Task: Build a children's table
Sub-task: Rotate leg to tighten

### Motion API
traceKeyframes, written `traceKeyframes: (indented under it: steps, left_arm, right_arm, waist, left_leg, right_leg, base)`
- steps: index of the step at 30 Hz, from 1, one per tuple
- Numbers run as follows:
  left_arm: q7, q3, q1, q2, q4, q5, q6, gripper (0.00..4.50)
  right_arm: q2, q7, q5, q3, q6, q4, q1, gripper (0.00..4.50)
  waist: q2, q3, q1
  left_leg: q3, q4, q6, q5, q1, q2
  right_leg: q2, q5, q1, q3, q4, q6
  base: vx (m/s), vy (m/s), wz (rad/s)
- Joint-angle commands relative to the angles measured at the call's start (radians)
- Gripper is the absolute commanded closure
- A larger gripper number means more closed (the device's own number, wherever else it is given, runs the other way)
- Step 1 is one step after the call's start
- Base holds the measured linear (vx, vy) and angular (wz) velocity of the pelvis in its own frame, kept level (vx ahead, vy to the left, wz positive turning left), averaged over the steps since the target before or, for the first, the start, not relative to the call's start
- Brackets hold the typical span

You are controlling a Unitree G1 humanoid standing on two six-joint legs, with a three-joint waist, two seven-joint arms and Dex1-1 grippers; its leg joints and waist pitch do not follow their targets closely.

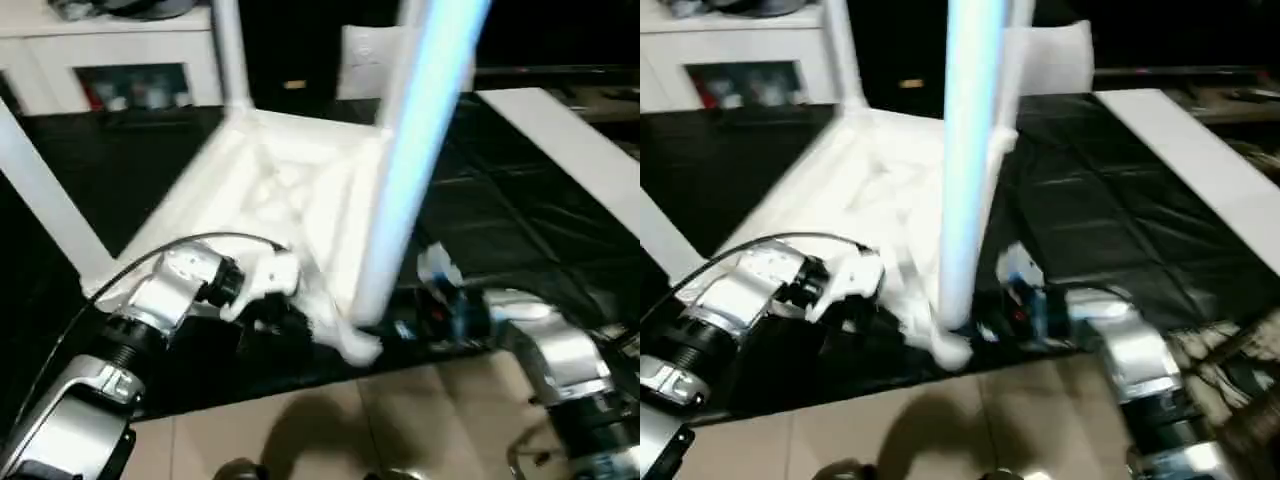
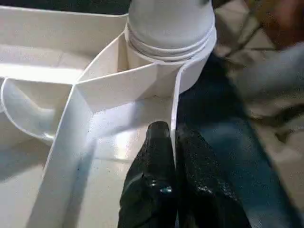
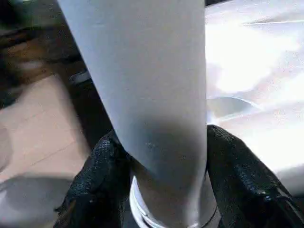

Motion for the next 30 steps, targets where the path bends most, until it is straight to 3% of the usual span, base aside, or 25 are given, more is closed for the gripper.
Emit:
traceKeyframes:
  steps: [1,4,5,7,11,13,14,15,17,24,28,30]
  left_arm:
    - [0.113,0.005,0.013,-0.094,-0.065,-0.017,0.073,4.50]
    - [0.268,0.039,0.017,-0.162,-0.084,-0.006,0.190,4.50]
    - [0.287,0.044,0.018,-0.172,-0.090,-0.004,0.209,4.50]
    - [0.364,0.066,0.018,-0.213,-0.106,0.004,0.263,4.50]
    - [0.502,0.096,0.005,-0.292,-0.127,0.015,0.336,4.50]
    - [0.528,0.102,0.004,-0.310,-0.140,0.018,0.356,4.50]
    - [0.537,0.102,0.005,-0.315,-0.149,0.021,0.366,4.50]
    - [0.537,0.097,0.003,-0.315,-0.151,0.025,0.367,4.50]
    - [0.533,0.087,0.003,-0.309,-0.156,0.031,0.366,4.50]
    - [0.505,0.076,0.015,-0.266,-0.176,0.038,0.360,4.50]
    - [0.396,0.050,0.032,-0.198,-0.176,0.029,0.263,4.50]
    - [0.346,0.045,0.036,-0.172,-0.160,0.023,0.225,4.50]
  right_arm:
    - [0.109,-0.182,-0.021,0.023,0.062,0.004,-0.023,2.50]
    - [0.210,-0.356,-0.065,0.012,0.105,0.038,-0.051,2.50]
    - [0.220,-0.376,-0.069,0.011,0.110,0.040,-0.053,2.50]
    - [0.265,-0.463,-0.084,-0.002,0.137,0.059,-0.071,2.50]
    - [0.324,-0.562,-0.121,0.000,0.165,0.085,-0.096,2.50]
    - [0.330,-0.583,-0.155,0.017,0.152,0.084,-0.093,2.50]
    - [0.335,-0.592,-0.164,0.019,0.150,0.083,-0.092,2.16]
    - [0.341,-0.590,-0.159,0.016,0.143,0.076,-0.087,1.96]
    - [0.342,-0.588,-0.153,0.016,0.135,0.063,-0.081,1.84]
    - [0.309,-0.566,-0.140,-0.005,0.119,0.021,-0.063,1.23]
    - [0.221,-0.453,-0.128,-0.012,0.092,-0.032,-0.030,0.94]
    - [0.164,-0.384,-0.121,-0.006,0.081,-0.049,-0.018,0.68]
  waist:
    - [-0.003,-0.061,-0.008]
    - [-0.002,-0.058,-0.037]
    - [-0.003,-0.060,-0.042]
    - [-0.002,-0.059,-0.049]
    - [0.000,-0.061,-0.047]
    - [0.001,-0.061,-0.044]
    - [0.000,-0.061,-0.044]
    - [-0.004,-0.061,-0.044]
    - [0.002,-0.061,-0.044]
    - [0.006,-0.062,-0.044]
    - [0.005,-0.066,-0.040]
    - [0.000,-0.067,-0.037]
  left_leg:
    - [-0.027,-0.081,-0.042,-0.359,0.017,0.029]
    - [-0.030,-0.081,-0.050,-0.378,0.013,0.023]
    - [-0.031,-0.076,-0.044,-0.392,0.021,0.019]
    - [-0.030,-0.074,-0.033,-0.385,0.019,0.020]
    - [-0.027,-0.072,-0.021,-0.389,0.027,0.020]
    - [-0.026,-0.074,-0.019,-0.386,0.025,0.021]
    - [-0.025,-0.074,-0.016,-0.386,0.024,0.020]
    - [-0.025,-0.076,-0.015,-0.385,0.023,0.021]
    - [-0.026,-0.077,-0.012,-0.383,0.021,0.021]
    - [-0.027,-0.079,-0.017,-0.395,0.020,0.023]
    - [-0.024,-0.077,-0.004,-0.355,0.017,0.025]
    - [-0.021,-0.076,0.010,-0.329,0.013,0.025]
  right_leg:
    - [-0.052,-0.441,0.036,0.021,-0.090,-0.154]
    - [-0.050,-0.499,0.034,0.017,-0.094,-0.140]
    - [-0.051,-0.543,0.031,0.014,-0.105,-0.124]
    - [-0.049,-0.532,0.029,0.018,-0.108,-0.126]
    - [-0.043,-0.496,0.024,0.019,-0.112,-0.129]
    - [-0.042,-0.464,0.025,0.020,-0.109,-0.132]
    - [-0.040,-0.450,0.025,0.020,-0.108,-0.133]
    - [-0.041,-0.447,0.026,0.020,-0.108,-0.134]
    - [-0.041,-0.434,0.028,0.021,-0.108,-0.131]
    - [-0.042,-0.410,0.028,0.022,-0.106,-0.136]
    - [-0.041,-0.322,0.033,0.025,-0.097,-0.159]
    - [-0.043,-0.281,0.039,0.026,-0.094,-0.168]
  base:
    - [0.000,0.000,0.00]
    - [0.000,0.000,0.00]
    - [0.000,0.000,0.00]
    - [0.000,0.000,0.00]
    - [0.000,0.000,0.00]
    - [0.000,0.000,0.00]
    - [0.000,0.000,0.00]
    - [0.000,0.000,0.00]
    - [0.000,0.000,0.00]
    - [0.000,0.000,0.00]
    - [0.000,0.000,0.00]
    - [0.000,0.000,0.00]
